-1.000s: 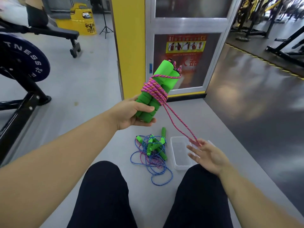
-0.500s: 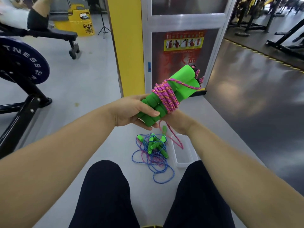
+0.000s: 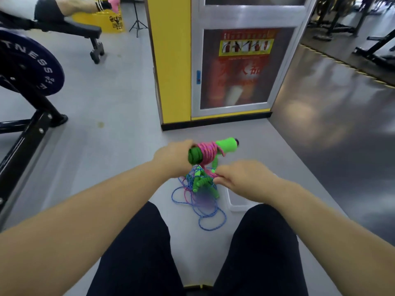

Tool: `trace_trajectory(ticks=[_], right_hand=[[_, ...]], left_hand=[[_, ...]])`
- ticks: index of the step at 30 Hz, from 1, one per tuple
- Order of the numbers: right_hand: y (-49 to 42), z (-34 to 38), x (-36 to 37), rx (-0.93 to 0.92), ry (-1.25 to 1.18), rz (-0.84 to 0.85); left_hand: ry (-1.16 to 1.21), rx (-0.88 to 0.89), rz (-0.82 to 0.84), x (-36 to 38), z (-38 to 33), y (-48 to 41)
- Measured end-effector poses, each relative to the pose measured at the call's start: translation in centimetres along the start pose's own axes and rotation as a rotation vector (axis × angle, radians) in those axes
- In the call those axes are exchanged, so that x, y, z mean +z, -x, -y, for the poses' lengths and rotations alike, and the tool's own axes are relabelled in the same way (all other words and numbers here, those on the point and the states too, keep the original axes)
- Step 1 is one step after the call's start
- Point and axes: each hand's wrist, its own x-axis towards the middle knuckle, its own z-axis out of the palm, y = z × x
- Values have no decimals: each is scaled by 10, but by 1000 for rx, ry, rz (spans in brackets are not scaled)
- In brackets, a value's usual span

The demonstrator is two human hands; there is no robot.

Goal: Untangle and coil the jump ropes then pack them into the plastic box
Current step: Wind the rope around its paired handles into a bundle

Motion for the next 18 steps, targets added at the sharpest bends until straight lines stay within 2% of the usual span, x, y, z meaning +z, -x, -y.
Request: trace_trajectory(ticks=[2, 4, 6, 8, 11, 15, 18], right_hand=[[-2, -3, -18, -76, 114, -32], [-5, -11, -35, -112, 79, -72], [-6, -21, -46, -158, -122, -126], [-8, -33, -54, -156, -446, -120], [-7, -43, -51, -32, -827, -21], [0, -42, -27, 58, -1182, -2], [6, -36, -9, 80, -1299, -42]], left_hand=[[-181, 96, 36, 10, -10, 3], [-266, 223, 79, 16, -18, 7], [-300, 332, 126, 15, -24, 13], [-253, 420, 146, 8, -28, 20], [-79, 569, 139, -2, -28, 29], [-9, 664, 23, -3, -23, 34], [-64, 751, -116, 5, -15, 34]])
